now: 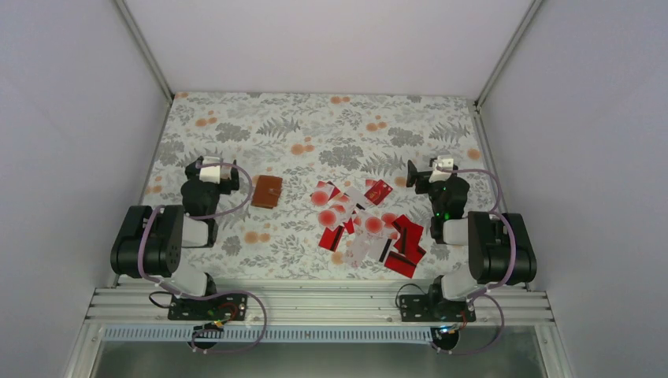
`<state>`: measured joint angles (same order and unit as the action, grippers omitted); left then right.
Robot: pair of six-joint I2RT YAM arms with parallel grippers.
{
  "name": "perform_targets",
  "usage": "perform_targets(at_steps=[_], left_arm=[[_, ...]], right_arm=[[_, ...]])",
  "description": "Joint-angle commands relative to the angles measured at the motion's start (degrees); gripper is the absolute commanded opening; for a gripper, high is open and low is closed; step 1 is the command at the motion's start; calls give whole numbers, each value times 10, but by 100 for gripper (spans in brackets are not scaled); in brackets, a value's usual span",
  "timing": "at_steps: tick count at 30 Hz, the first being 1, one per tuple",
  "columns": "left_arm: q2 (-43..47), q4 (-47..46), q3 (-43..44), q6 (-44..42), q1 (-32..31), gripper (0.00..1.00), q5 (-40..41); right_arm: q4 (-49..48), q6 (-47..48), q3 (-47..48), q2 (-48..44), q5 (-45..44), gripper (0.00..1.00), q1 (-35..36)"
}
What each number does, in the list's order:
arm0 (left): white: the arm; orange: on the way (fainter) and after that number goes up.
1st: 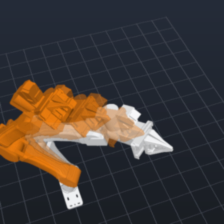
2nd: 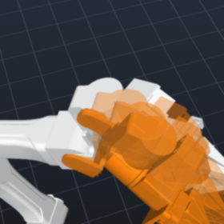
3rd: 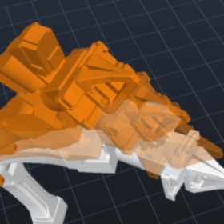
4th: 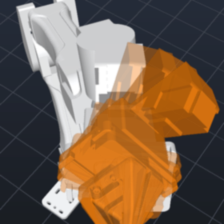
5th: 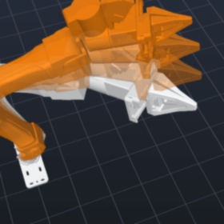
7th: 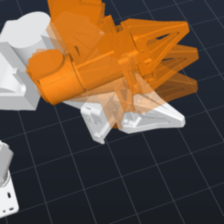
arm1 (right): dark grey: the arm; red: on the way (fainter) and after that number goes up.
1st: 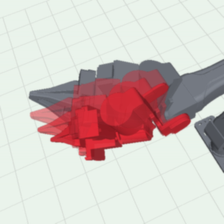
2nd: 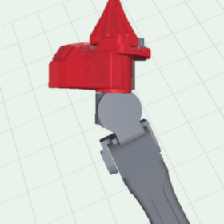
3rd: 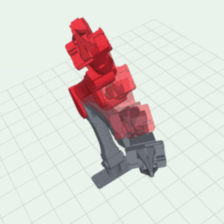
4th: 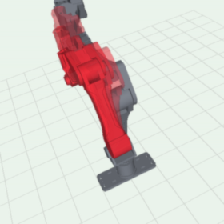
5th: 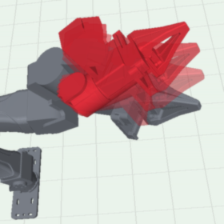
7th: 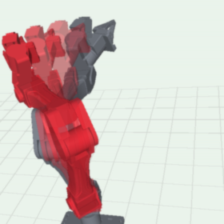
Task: Put the credit cards into the card holder
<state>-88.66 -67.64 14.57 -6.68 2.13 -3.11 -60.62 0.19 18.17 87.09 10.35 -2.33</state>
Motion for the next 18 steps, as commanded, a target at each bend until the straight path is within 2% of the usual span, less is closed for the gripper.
perform_targets(at_steps=[1, 14, 16, 18], left_arm=[[-1, -27, -3, -1, 0, 100, -13], [3, -20, 3, 5, 0, 100, -3], [22, 52, 36, 15, -1, 100, 23], [37, 201, 112, 41, -2, 100, 69]], right_arm=[[-26, 0, -1, 0, 0, 99, -2], [-24, 0, 1, 1, 0, 99, -2], [-20, 0, 5, -2, 0, 99, -2], [41, 3, 40, -13, 4, 99, -2]])
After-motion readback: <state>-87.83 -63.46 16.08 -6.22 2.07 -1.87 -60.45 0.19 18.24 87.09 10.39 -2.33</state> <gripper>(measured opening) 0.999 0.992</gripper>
